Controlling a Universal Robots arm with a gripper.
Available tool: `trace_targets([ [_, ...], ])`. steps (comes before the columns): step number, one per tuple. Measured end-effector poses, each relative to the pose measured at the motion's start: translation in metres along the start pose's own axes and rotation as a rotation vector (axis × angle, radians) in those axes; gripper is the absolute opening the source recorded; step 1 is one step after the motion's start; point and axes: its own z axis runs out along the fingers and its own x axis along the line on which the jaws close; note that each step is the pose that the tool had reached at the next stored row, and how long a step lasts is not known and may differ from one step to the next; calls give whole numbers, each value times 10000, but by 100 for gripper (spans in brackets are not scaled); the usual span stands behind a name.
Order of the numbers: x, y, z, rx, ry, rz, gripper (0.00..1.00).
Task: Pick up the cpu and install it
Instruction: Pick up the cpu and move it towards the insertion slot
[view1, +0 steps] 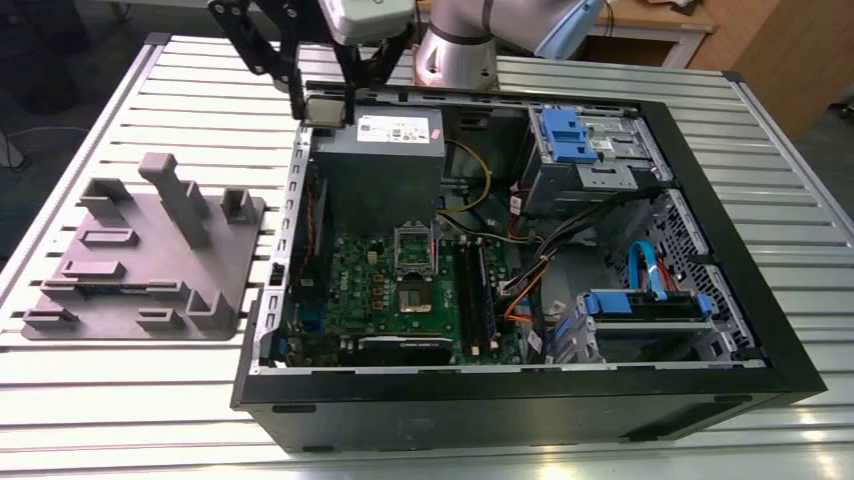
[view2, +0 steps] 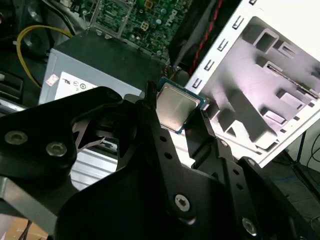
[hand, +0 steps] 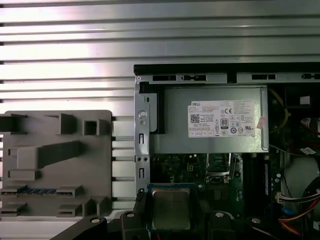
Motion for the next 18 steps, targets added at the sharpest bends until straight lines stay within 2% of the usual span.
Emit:
trace_targets([
  [16,-565,15,31,0,1,-1,47],
  [17,-629,17,34,0,1,0,47],
  [18,-660,18,35,0,1,0,47],
])
